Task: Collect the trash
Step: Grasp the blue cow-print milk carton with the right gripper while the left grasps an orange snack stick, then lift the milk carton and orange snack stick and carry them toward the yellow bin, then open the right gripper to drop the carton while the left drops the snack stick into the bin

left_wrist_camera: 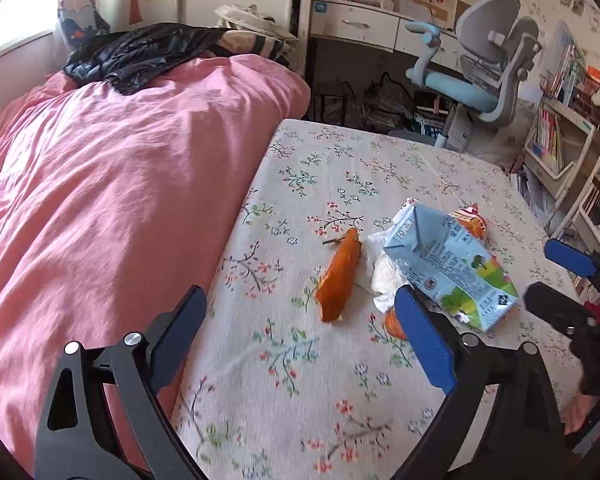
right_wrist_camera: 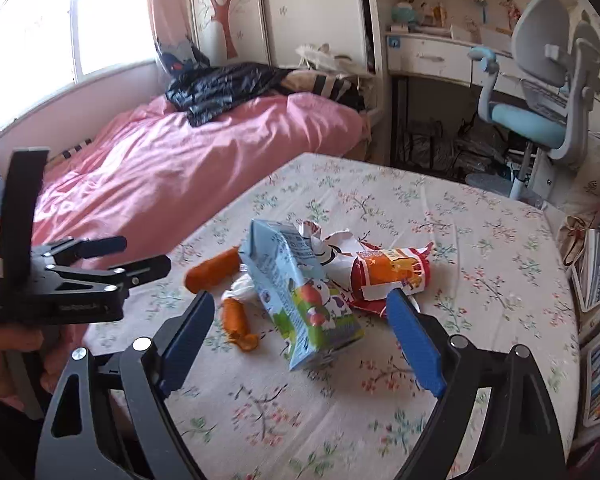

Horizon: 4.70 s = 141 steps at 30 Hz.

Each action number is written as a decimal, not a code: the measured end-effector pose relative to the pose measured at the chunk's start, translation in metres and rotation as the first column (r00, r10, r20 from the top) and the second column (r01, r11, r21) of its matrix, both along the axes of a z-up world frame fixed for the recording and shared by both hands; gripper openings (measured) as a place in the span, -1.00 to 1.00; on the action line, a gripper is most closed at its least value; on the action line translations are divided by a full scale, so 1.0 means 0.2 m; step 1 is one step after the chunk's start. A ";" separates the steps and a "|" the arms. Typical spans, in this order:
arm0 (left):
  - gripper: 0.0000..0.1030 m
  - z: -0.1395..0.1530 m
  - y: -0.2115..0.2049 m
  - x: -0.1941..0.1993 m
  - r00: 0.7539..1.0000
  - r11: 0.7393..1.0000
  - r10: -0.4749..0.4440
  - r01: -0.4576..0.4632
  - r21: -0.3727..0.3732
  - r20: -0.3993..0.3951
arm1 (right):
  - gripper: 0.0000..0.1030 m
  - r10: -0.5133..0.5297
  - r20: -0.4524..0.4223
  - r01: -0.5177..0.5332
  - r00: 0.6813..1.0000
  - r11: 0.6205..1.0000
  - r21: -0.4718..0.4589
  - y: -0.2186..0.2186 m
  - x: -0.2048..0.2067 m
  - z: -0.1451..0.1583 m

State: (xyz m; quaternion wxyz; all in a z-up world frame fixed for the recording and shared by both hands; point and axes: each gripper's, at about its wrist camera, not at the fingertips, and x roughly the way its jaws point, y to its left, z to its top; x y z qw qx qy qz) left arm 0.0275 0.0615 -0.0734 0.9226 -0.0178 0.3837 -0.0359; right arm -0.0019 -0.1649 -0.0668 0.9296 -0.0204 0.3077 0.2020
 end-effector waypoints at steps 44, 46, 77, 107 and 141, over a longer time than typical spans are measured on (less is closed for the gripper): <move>-0.75 0.03 -0.06 -0.07 0.984 0.983 -0.171 0.168 -0.070 -0.044 | -0.32 -0.146 -0.142 0.183 0.979 0.939 0.290 -0.53 -0.09 0.09; -0.74 0.02 -0.03 -0.09 0.983 0.983 -0.169 0.163 -0.082 -0.069 | -0.32 -0.151 -0.158 0.190 0.976 0.942 0.276 -0.54 -0.10 0.07; -0.71 0.02 -0.08 -0.18 0.976 0.983 -0.185 0.183 -0.028 -0.112 | -0.32 -0.143 -0.317 0.231 0.937 0.938 0.259 -0.64 -0.06 -0.12; -0.70 0.18 -0.08 -0.56 0.975 0.957 -0.219 0.223 -0.187 0.041 | -0.32 -0.019 -0.212 0.115 0.977 0.884 0.453 -0.52 -0.53 0.03; -0.71 0.09 -0.14 -0.96 0.963 0.943 -0.270 0.265 -0.200 0.006 | -0.30 0.121 -0.487 -0.028 0.865 0.981 0.194 0.02 -1.04 -0.53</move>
